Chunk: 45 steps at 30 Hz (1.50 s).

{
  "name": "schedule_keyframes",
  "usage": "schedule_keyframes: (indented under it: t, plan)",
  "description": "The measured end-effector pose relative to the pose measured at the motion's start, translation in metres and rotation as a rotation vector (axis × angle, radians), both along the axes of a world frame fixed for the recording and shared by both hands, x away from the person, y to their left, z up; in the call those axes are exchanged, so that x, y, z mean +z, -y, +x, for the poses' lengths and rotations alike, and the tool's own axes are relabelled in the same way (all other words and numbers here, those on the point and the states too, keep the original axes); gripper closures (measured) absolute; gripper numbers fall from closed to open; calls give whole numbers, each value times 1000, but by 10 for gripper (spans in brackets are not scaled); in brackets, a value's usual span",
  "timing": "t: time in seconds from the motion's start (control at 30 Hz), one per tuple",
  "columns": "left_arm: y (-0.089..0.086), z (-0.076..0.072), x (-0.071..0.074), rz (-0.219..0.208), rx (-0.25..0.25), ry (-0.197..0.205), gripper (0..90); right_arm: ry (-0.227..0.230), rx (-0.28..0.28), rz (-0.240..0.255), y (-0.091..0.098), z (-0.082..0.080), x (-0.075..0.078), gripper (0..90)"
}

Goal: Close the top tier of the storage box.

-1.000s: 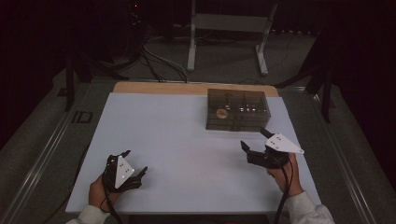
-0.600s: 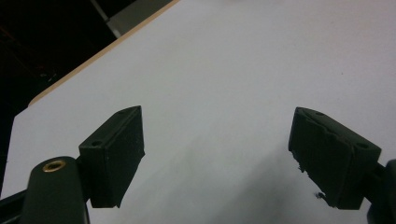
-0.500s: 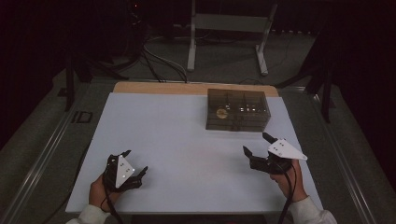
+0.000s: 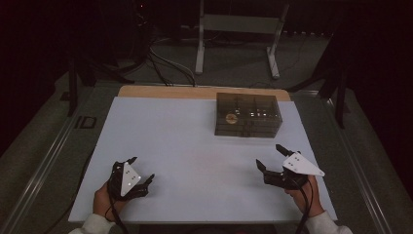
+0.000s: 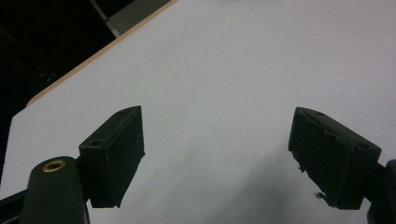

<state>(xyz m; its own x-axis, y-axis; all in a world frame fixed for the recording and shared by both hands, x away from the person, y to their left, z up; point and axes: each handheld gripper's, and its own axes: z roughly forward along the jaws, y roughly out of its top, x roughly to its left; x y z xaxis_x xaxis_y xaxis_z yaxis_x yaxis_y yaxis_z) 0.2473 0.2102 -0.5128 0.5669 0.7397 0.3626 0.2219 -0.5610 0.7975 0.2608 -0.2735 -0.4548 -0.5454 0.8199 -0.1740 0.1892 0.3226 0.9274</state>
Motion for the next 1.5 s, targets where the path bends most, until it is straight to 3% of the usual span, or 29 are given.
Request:
schedule_keyframes:
  t: [0.37,0.6,0.7,0.93,1.0,1.13,1.5]
  plan:
    - [0,2,-2,-1,-5,-10,199,19,-6,-31,9,-9,-12,154]
    - [-1,3,-2,-3,-2,-14,198,6,-19,-49,15,-12,-22,153]
    - [-2,4,-2,-8,-4,-21,198,20,-29,-77,19,-17,-34,153]
    - [0,6,0,-13,-13,-14,199,-2,-46,-67,28,-27,-50,155]
    - [2,6,1,-24,-21,-15,199,-30,-50,-51,28,-27,-54,156]
    - [4,7,3,-23,-29,-7,199,-55,-38,-83,26,-27,-62,156]
    - [8,3,5,-19,-45,3,199,-16,-45,-109,25,-32,-56,157]
